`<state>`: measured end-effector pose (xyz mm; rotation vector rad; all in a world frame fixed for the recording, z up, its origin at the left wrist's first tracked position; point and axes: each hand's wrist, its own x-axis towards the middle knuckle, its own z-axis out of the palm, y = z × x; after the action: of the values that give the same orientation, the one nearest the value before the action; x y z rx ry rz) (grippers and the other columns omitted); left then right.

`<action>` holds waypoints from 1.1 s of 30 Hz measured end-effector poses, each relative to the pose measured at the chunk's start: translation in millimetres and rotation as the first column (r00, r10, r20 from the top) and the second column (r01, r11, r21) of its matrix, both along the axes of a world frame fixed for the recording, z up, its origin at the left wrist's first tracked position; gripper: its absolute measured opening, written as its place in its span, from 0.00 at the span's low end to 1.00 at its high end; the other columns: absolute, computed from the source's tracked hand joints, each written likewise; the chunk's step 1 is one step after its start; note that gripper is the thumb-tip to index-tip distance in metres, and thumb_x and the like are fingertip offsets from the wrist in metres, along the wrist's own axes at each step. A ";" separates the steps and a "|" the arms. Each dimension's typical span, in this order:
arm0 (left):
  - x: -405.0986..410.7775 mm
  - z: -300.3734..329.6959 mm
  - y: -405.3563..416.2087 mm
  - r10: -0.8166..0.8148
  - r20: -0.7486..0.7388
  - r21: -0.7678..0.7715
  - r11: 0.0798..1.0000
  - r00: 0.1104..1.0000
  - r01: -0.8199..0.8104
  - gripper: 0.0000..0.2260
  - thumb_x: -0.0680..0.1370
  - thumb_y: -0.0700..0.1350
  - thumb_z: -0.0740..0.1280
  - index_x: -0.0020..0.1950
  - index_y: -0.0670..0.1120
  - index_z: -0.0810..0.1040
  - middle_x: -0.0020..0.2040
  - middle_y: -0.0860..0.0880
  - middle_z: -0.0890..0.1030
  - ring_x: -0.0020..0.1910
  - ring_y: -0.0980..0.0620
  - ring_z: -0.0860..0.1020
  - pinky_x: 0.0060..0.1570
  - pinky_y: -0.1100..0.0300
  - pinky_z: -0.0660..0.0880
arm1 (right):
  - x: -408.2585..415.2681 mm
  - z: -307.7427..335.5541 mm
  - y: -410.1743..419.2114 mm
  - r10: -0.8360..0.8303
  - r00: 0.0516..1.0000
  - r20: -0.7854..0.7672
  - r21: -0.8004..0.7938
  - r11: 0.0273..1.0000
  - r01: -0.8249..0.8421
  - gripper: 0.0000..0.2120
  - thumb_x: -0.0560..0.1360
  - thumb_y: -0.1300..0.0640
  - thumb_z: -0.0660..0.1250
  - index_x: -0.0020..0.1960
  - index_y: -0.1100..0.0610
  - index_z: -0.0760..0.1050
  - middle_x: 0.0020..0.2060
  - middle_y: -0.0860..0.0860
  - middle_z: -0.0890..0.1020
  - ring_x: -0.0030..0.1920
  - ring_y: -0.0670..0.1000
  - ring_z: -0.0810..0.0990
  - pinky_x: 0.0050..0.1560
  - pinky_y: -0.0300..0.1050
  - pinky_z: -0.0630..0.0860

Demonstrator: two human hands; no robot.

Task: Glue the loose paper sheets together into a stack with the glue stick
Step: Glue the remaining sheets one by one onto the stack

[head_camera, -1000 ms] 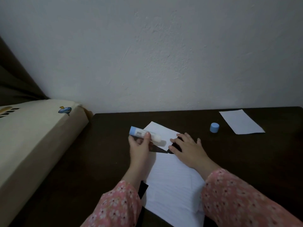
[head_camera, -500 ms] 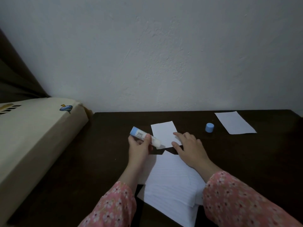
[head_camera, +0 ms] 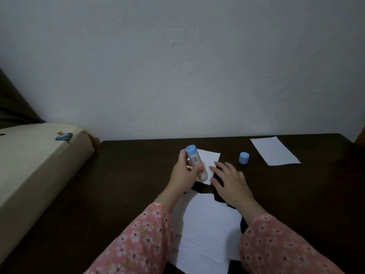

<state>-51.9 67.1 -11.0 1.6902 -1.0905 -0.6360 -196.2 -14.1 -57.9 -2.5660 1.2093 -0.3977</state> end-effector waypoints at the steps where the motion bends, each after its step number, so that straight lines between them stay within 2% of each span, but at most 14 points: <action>1: -1.3 -2.5 -0.9 -0.001 0.017 -0.002 1.000 1.000 0.001 0.22 0.78 0.44 0.67 0.69 0.54 0.64 0.57 0.52 0.75 0.49 0.60 0.75 0.39 0.69 0.72 | 1.1 -0.6 -0.6 0.003 0.999 -0.036 0.019 1.000 -0.002 0.21 0.81 0.44 0.54 0.74 0.41 0.61 0.76 0.40 0.58 0.76 0.46 0.51 0.73 0.53 0.53; 8: -2.7 -11.7 -3.3 -0.039 0.109 0.026 0.999 0.993 0.036 0.23 0.78 0.44 0.66 0.71 0.56 0.64 0.52 0.52 0.76 0.45 0.58 0.77 0.38 0.68 0.71 | 3.1 -0.2 -0.7 -0.006 0.998 -0.062 0.046 0.999 0.009 0.21 0.80 0.42 0.55 0.73 0.41 0.64 0.75 0.40 0.59 0.76 0.47 0.51 0.73 0.55 0.51; 12: -0.3 -9.5 -1.6 -0.104 0.202 0.089 0.992 0.974 0.088 0.24 0.79 0.46 0.66 0.72 0.57 0.62 0.52 0.55 0.75 0.43 0.59 0.76 0.35 0.70 0.68 | 3.2 1.1 -0.6 -0.004 0.998 -0.055 0.052 0.999 0.007 0.20 0.80 0.42 0.56 0.71 0.42 0.65 0.75 0.41 0.60 0.76 0.47 0.52 0.73 0.56 0.51; 19: 4.0 -8.9 -1.6 -0.123 0.165 0.097 0.989 0.979 0.108 0.25 0.79 0.44 0.65 0.74 0.56 0.60 0.53 0.55 0.73 0.44 0.57 0.74 0.39 0.67 0.69 | 4.1 2.5 -1.0 -0.006 0.999 -0.054 0.062 0.998 0.009 0.20 0.79 0.43 0.57 0.71 0.42 0.66 0.74 0.41 0.61 0.76 0.47 0.53 0.72 0.55 0.52; 21: 8.3 -9.7 -2.4 -0.109 0.177 0.102 0.990 0.978 0.092 0.26 0.79 0.44 0.65 0.74 0.57 0.59 0.55 0.54 0.73 0.46 0.56 0.73 0.41 0.65 0.70 | 3.9 2.7 -1.2 -0.009 0.998 -0.056 0.063 0.998 0.012 0.20 0.79 0.42 0.57 0.71 0.42 0.66 0.74 0.41 0.61 0.76 0.47 0.53 0.72 0.55 0.52; 25: 22.9 -8.3 1.3 -0.076 0.154 0.075 0.995 0.985 0.065 0.25 0.79 0.42 0.65 0.72 0.56 0.61 0.58 0.56 0.72 0.59 0.56 0.72 0.53 0.60 0.71 | 3.6 3.0 -0.6 -0.011 0.998 -0.059 0.055 0.998 0.014 0.20 0.80 0.42 0.56 0.71 0.42 0.66 0.74 0.40 0.62 0.75 0.46 0.53 0.72 0.54 0.52; 27: 27.3 -7.1 3.2 -0.072 0.142 0.075 0.995 0.987 0.062 0.25 0.79 0.41 0.65 0.73 0.55 0.61 0.59 0.56 0.71 0.61 0.56 0.70 0.57 0.59 0.70 | 3.5 3.6 -0.4 -0.009 0.998 -0.061 0.051 0.999 0.012 0.20 0.80 0.43 0.56 0.71 0.42 0.66 0.74 0.40 0.61 0.75 0.47 0.53 0.72 0.55 0.52; 30: 34.1 -8.0 3.7 -0.041 0.143 0.079 0.996 0.989 0.030 0.26 0.79 0.40 0.65 0.73 0.55 0.61 0.63 0.53 0.73 0.65 0.53 0.70 0.58 0.58 0.70 | 3.3 3.5 -0.2 -0.006 0.998 -0.060 0.055 0.998 0.009 0.20 0.80 0.43 0.56 0.71 0.42 0.66 0.74 0.40 0.61 0.76 0.47 0.52 0.73 0.55 0.52; 33: 41.2 -9.2 5.6 0.007 0.115 0.081 0.997 0.993 -0.017 0.27 0.78 0.40 0.65 0.74 0.54 0.60 0.68 0.49 0.72 0.68 0.49 0.69 0.63 0.52 0.71 | 3.1 2.8 -0.1 -0.003 0.998 -0.055 0.052 0.999 0.006 0.20 0.80 0.43 0.55 0.71 0.42 0.66 0.74 0.40 0.61 0.76 0.47 0.52 0.72 0.55 0.52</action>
<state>-10.7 72.6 -20.2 1.8212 -1.1480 -0.5884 -193.1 -14.3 -55.0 -2.5460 1.2278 -0.2939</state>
